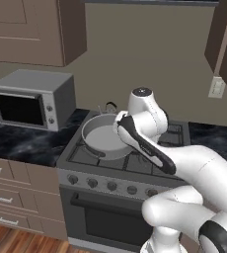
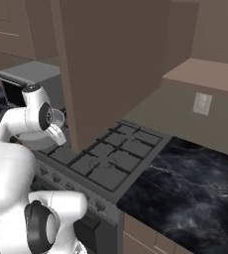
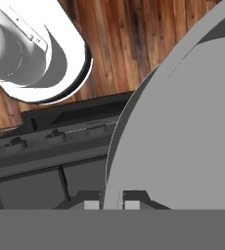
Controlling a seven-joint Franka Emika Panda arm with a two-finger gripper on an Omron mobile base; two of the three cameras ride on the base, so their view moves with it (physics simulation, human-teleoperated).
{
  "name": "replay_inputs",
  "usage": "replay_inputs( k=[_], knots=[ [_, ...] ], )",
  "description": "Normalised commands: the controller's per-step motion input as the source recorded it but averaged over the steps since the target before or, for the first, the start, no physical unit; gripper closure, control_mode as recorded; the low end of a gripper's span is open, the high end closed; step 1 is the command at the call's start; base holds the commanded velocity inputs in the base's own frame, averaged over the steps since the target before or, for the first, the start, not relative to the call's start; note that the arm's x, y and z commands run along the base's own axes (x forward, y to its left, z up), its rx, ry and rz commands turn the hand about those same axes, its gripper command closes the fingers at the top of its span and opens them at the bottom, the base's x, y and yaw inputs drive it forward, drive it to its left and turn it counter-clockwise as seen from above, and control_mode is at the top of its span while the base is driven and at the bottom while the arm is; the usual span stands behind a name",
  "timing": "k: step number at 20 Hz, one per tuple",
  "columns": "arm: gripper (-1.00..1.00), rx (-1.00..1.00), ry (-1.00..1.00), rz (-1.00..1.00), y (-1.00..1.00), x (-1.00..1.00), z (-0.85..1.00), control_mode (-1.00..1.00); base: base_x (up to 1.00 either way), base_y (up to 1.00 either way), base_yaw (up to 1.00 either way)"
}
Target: Pick the kettle from the cabinet and place it on a stove burner. Then pick the pot from the counter and place it on another stove burner. Finally, turn both burners on.
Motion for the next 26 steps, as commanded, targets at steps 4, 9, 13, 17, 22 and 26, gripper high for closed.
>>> replay_inputs(
  k=[4,9,13,17,22,26],
  knots=[
    [1.0,0.0,0.03,0.0,0.12,0.45,-0.33,-1.0,0.0,0.0,0.0],
    [1.0,0.01,0.02,0.01,0.04,0.48,-0.35,-1.0,0.0,0.0,0.0],
    [1.0,0.02,0.0,0.01,0.0,0.48,-0.32,-1.0,0.0,0.0,0.0],
    [1.0,0.03,0.0,0.01,0.0,0.42,-0.31,-1.0,0.0,0.0,0.0],
    [1.0,0.03,0.0,0.01,0.0,0.36,-0.3,-1.0,0.0,0.0,0.0],
    [1.0,0.02,0.0,0.0,0.0,0.31,-0.27,-1.0,0.0,0.0,0.0]
  ],
)
